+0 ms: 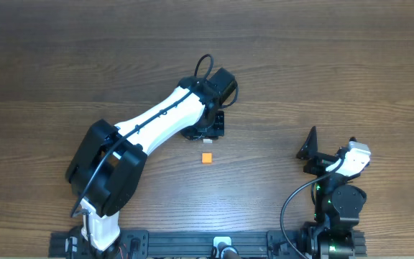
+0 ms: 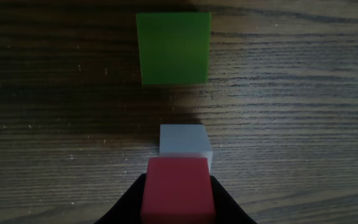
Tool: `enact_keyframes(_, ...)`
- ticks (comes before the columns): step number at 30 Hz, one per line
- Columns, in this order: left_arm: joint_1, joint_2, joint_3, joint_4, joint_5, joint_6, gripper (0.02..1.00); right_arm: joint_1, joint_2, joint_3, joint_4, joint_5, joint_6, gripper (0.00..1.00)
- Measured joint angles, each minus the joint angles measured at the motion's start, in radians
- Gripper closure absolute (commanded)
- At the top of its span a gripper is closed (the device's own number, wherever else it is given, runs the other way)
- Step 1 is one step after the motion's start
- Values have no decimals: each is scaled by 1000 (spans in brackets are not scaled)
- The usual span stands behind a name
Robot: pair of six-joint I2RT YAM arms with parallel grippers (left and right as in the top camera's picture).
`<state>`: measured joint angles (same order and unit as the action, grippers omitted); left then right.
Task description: Stack Cubes
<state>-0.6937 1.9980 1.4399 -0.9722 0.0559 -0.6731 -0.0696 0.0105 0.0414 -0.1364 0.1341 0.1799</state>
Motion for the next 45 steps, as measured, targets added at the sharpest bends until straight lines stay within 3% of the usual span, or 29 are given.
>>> enact_keyframes(29,0,13,2,11,16,-1,838,0,0,0,0,0,0,7)
enact_keyframes(37,0,14,3,12,16,-2,709,0,0,0,0,0,0,7)
enact_keyframes(41,0,15,3,12,16,-4,599,0,0,0,0,0,0,9)
enact_keyframes(45,0,16,3,12,16,-4,564,0,0,0,0,0,0,12)
